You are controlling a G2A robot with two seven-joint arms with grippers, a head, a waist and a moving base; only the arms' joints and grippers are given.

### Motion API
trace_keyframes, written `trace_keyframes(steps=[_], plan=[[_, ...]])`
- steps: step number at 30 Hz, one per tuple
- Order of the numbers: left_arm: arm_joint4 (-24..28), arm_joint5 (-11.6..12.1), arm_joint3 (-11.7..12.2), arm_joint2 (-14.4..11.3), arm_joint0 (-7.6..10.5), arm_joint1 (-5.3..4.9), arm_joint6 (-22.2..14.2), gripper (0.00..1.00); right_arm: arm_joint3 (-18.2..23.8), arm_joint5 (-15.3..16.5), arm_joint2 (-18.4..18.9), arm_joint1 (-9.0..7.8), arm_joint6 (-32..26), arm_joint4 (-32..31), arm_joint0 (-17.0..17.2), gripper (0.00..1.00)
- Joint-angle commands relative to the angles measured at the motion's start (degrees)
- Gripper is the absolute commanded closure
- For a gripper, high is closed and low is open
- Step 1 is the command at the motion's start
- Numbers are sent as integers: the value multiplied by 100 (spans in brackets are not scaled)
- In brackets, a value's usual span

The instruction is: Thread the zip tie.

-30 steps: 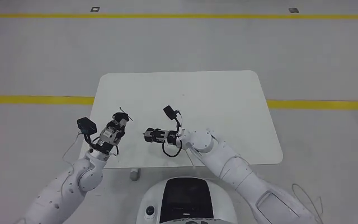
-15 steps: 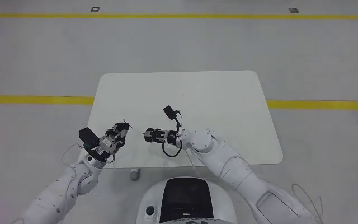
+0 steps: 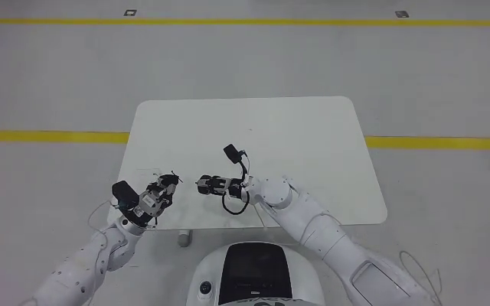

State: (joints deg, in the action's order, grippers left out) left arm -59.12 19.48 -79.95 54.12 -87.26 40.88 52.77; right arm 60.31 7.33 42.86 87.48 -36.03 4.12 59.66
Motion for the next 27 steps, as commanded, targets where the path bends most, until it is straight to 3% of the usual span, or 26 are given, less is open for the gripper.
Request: trace_keyframes(steps=[1,5,16,22,27], plan=[[20,-32,-32,-7,8,12,-83,100,0,0,0,0,0,0,0,100],[-75,-101,-115,-69,9,79,-40,100,107,-156,-26,9,106,-14,95,100],[-95,-16,-31,-163,103,250,410,100,-45,109,-54,75,8,255,61,100],[-78,-50,-44,-165,110,259,291,100,-40,107,-52,74,29,252,73,100],[-38,-406,-87,-133,58,312,-77,100,134,83,-32,47,268,7,190,100]])
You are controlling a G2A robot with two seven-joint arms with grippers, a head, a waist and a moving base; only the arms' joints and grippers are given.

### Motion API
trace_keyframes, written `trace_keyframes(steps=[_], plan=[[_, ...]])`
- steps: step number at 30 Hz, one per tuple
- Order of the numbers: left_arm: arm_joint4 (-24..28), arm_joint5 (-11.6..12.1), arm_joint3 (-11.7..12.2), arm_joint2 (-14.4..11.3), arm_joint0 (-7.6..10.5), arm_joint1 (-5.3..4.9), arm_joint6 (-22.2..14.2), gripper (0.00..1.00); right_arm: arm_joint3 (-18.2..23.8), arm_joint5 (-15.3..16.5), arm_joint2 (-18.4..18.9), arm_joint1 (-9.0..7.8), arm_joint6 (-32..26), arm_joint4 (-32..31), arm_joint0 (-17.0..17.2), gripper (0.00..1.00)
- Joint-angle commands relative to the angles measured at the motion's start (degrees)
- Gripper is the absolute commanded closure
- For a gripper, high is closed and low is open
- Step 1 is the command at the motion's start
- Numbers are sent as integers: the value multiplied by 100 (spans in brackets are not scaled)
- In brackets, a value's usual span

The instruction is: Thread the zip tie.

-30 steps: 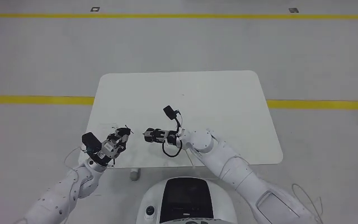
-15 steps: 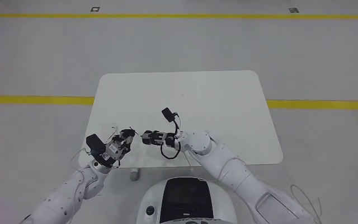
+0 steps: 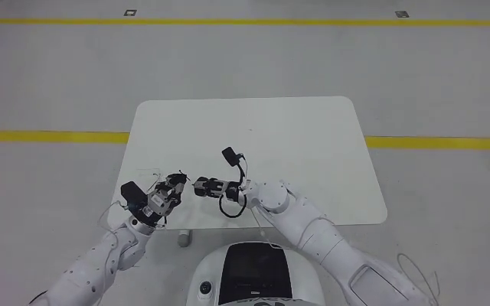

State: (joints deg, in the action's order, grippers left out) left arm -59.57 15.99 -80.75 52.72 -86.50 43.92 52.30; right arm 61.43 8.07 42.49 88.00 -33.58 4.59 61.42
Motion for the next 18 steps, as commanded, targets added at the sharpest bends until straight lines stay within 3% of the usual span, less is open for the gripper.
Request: trace_keyframes(steps=[1,9,18], plan=[[16,-79,-13,13,-28,17,-59,100,47,9,4,-9,30,-67,30,100],[-66,-148,-25,73,-70,81,-138,100,104,-11,0,-6,70,-180,51,100],[-136,-34,-21,168,-120,127,-177,100,93,9,18,7,149,-220,58,100]])
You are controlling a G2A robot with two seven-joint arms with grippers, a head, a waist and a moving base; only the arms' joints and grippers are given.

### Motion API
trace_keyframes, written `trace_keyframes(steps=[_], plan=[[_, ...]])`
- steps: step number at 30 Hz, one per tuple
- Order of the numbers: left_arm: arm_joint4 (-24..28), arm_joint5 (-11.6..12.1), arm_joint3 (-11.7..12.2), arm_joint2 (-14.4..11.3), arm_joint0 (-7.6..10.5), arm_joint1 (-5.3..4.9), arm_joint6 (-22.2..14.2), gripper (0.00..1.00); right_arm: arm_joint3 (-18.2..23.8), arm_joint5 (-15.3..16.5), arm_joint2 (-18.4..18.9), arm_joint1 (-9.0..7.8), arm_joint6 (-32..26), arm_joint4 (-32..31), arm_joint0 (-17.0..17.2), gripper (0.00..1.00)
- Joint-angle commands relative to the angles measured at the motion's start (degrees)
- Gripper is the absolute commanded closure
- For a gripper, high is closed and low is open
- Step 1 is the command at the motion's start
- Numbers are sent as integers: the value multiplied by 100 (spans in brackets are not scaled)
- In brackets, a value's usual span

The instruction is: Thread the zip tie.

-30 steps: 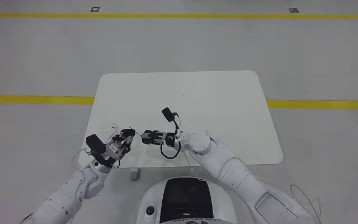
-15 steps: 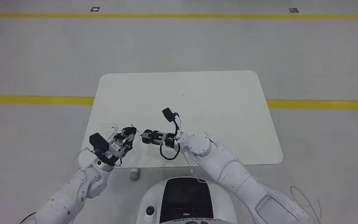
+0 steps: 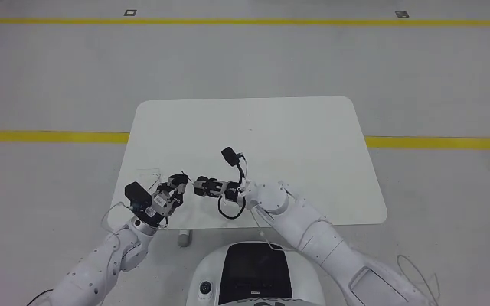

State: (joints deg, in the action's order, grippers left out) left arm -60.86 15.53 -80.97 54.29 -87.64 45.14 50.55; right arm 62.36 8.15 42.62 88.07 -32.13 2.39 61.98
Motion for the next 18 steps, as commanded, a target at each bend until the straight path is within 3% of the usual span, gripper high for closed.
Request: trace_keyframes(steps=[1,18], plan=[[-17,28,1,24,-12,10,-6,100,-1,3,10,0,9,-4,7,100],[-131,232,18,172,-97,98,-55,100,16,94,85,-2,37,-27,68,100]])
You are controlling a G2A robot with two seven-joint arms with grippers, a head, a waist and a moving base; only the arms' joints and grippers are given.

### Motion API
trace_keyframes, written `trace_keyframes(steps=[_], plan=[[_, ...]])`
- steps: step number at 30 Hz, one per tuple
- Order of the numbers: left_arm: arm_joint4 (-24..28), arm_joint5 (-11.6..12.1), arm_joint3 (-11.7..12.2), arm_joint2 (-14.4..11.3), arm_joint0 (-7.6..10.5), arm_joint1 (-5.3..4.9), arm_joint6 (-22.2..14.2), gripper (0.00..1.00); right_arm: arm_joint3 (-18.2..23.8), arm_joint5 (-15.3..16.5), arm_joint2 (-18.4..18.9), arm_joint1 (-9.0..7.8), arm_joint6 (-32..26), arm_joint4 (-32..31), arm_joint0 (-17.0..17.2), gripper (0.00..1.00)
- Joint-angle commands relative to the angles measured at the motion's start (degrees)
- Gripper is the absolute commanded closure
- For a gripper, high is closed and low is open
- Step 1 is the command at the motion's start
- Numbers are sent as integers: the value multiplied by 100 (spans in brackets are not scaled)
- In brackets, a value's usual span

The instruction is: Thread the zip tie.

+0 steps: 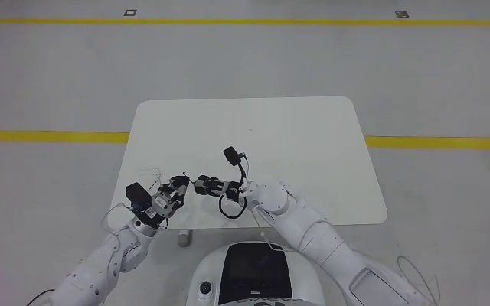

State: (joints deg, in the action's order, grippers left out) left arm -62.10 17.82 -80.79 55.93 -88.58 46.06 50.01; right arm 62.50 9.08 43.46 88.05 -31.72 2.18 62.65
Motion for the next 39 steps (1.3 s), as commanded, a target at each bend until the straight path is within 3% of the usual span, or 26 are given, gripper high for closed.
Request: trace_keyframes(steps=[1,39], plan=[[-11,6,2,16,-6,12,-3,100,4,2,4,0,-9,-8,3,100],[-217,164,108,254,-60,221,-167,100,80,135,106,-13,-122,-21,84,100]])
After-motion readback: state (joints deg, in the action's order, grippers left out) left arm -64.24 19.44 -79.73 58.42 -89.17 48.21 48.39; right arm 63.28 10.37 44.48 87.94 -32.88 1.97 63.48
